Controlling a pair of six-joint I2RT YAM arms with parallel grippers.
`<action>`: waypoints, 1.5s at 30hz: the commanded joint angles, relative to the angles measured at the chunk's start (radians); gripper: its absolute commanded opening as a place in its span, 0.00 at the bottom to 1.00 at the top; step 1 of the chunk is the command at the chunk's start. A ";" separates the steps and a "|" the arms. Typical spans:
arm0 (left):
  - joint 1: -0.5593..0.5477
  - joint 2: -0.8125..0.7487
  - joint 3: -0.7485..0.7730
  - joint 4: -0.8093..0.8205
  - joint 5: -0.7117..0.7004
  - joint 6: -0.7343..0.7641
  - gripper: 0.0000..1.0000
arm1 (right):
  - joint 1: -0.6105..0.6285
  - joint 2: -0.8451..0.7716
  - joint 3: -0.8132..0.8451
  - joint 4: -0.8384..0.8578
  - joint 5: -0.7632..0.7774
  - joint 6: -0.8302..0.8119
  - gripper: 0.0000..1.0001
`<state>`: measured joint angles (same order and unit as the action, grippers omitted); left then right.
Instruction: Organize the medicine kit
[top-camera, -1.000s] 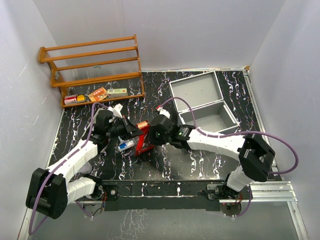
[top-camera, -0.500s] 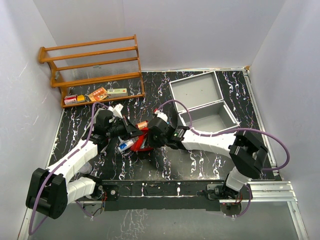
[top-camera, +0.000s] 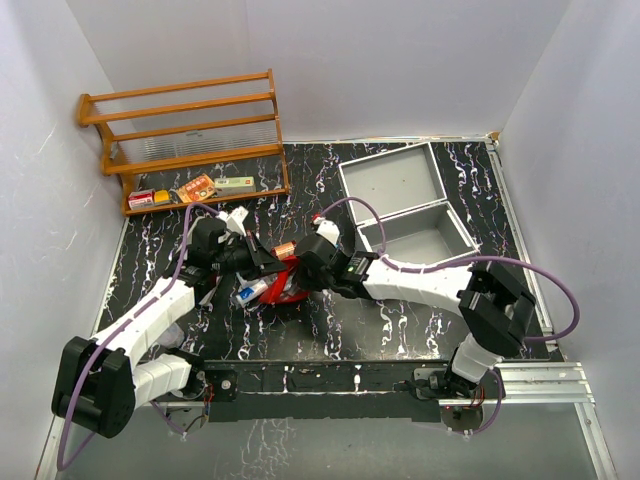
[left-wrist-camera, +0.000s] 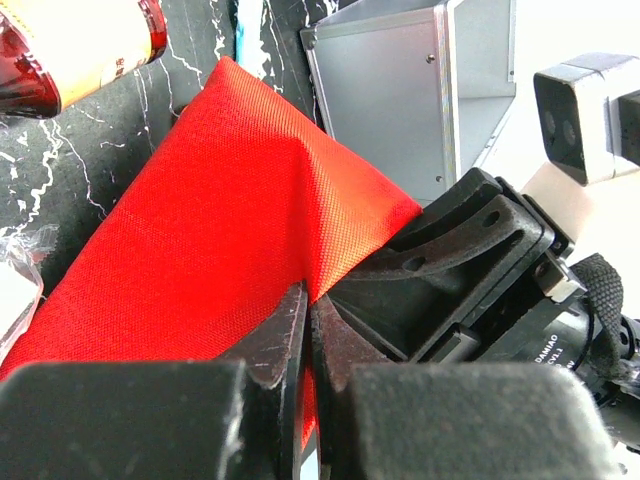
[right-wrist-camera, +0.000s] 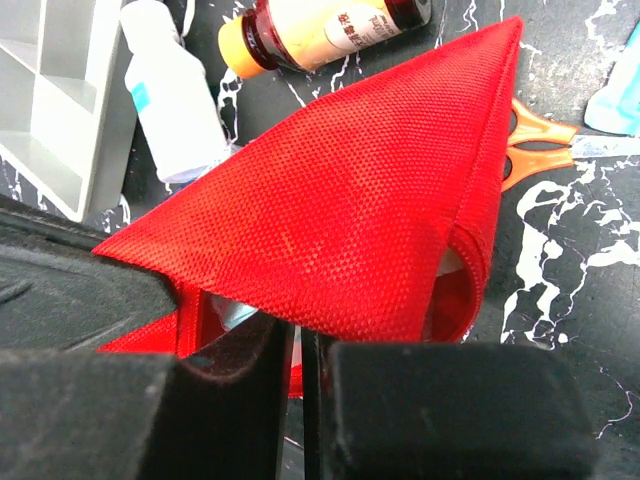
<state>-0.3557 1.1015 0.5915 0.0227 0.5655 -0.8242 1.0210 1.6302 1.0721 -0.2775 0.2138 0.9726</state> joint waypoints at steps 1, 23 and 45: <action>-0.002 -0.031 0.065 -0.031 0.036 0.038 0.00 | 0.004 -0.104 0.016 0.046 0.039 0.005 0.08; -0.003 -0.056 0.163 -0.092 -0.035 0.149 0.00 | 0.003 -0.307 -0.039 -0.051 0.176 0.066 0.42; -0.002 -0.161 0.238 -0.271 -0.386 0.170 0.00 | -0.137 -0.148 0.009 -0.183 0.240 -0.047 0.48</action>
<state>-0.3557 0.9882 0.7780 -0.2192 0.2527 -0.6613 0.9478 1.3945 1.0149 -0.4305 0.4423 1.0309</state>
